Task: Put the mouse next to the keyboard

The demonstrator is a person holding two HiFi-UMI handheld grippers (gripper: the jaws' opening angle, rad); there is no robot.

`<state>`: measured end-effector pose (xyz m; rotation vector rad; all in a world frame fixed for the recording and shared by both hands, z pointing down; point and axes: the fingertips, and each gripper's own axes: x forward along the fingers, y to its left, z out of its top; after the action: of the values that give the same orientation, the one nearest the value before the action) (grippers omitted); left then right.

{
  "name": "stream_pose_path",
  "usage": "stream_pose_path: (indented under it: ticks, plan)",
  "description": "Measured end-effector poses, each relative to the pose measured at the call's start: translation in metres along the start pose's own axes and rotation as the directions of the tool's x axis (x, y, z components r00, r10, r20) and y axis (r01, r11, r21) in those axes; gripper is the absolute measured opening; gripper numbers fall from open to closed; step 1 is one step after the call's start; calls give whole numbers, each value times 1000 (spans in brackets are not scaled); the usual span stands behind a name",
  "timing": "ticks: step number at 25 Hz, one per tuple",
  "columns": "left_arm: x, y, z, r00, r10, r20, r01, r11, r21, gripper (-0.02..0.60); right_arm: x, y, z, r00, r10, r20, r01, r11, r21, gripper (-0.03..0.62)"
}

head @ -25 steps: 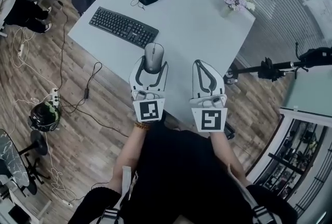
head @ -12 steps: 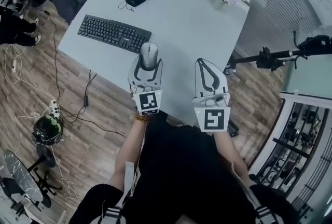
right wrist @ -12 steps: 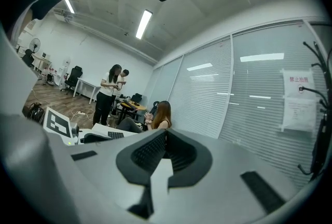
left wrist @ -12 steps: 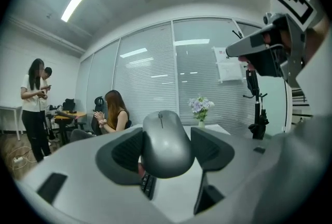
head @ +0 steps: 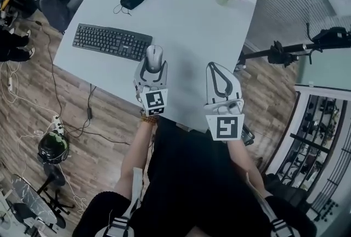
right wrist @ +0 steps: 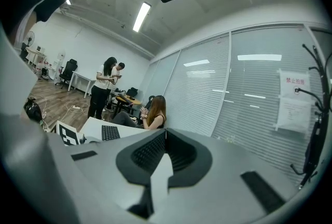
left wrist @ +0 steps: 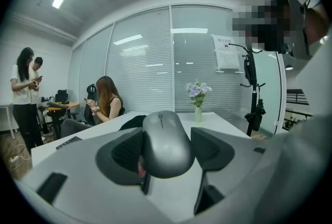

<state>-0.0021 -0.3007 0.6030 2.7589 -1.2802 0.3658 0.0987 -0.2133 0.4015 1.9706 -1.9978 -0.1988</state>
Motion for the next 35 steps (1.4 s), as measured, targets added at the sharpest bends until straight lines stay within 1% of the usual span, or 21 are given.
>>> stream_pose_path:
  ticks: [5, 9, 14, 18, 22, 26, 29, 31, 35]
  plan:
    - [21, -1, -22, 999, -21, -47, 21, 1000, -4, 296, 3, -9, -6, 1000, -25, -18, 25, 1000, -1, 0]
    - [34, -1, -36, 996, -31, -82, 31, 1000, -7, 296, 10, -12, -7, 999, -37, -4, 37, 999, 2, -2]
    - [49, -1, -57, 990, -43, -134, 42, 999, -9, 296, 16, -12, -14, 999, -39, -36, 39, 999, 13, -2]
    - [58, 2, -76, 981, -51, -188, 52, 999, 5, 296, 20, -15, -17, 998, -48, -48, 48, 999, 3, -2]
    - [67, 5, -88, 977, -62, -205, 65, 998, 6, 296, 23, -19, -17, 997, -53, -50, 52, 999, -11, -2]
    - [73, 5, -102, 968, -67, -241, 69, 998, 0, 295, 24, -25, -20, 996, -69, -64, 68, 998, -18, -2]
    - [75, 3, -111, 962, -79, -262, 82, 997, -1, 295, 28, -26, -20, 995, -79, -59, 78, 997, -8, 0]
    - [77, 1, -114, 959, -88, -270, 91, 996, -1, 296, 28, -25, -26, 993, -82, -85, 83, 997, 5, -2]
    - [82, -2, -121, 950, -111, -292, 118, 993, 6, 295, 31, -23, -27, 993, -74, -90, 73, 997, -14, -2]
